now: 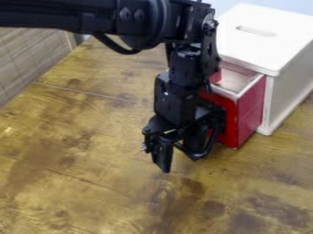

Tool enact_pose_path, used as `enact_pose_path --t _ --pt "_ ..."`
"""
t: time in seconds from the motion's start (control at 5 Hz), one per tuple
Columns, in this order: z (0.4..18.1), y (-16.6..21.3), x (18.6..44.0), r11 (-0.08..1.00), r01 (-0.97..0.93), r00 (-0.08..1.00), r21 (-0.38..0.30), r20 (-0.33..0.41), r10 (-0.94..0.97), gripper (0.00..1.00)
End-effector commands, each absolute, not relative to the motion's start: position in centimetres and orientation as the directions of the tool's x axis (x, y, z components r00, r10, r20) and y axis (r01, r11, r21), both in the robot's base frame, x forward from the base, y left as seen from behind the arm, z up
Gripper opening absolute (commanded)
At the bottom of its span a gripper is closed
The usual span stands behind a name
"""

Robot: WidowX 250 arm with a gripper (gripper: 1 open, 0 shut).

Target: Open the drawer

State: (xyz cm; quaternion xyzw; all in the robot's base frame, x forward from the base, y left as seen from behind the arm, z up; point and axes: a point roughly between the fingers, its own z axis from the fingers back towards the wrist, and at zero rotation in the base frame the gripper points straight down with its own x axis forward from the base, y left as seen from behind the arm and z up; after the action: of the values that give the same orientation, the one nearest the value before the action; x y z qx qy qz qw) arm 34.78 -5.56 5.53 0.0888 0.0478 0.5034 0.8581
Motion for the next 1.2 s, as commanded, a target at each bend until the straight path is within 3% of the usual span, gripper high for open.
enact_pose_path --t 0.0,0.8,1.0 --pt "8.9 -6.0 35.4 0.527 -0.841 0.535 0.119 0.049 0.843 0.0" --pt "6.6 -9.2 32.0 0.712 -0.686 0.725 0.152 0.07 0.685 0.0" --pt "5.8 -9.0 32.3 0.717 -0.677 0.733 0.164 0.071 0.676 1.0"
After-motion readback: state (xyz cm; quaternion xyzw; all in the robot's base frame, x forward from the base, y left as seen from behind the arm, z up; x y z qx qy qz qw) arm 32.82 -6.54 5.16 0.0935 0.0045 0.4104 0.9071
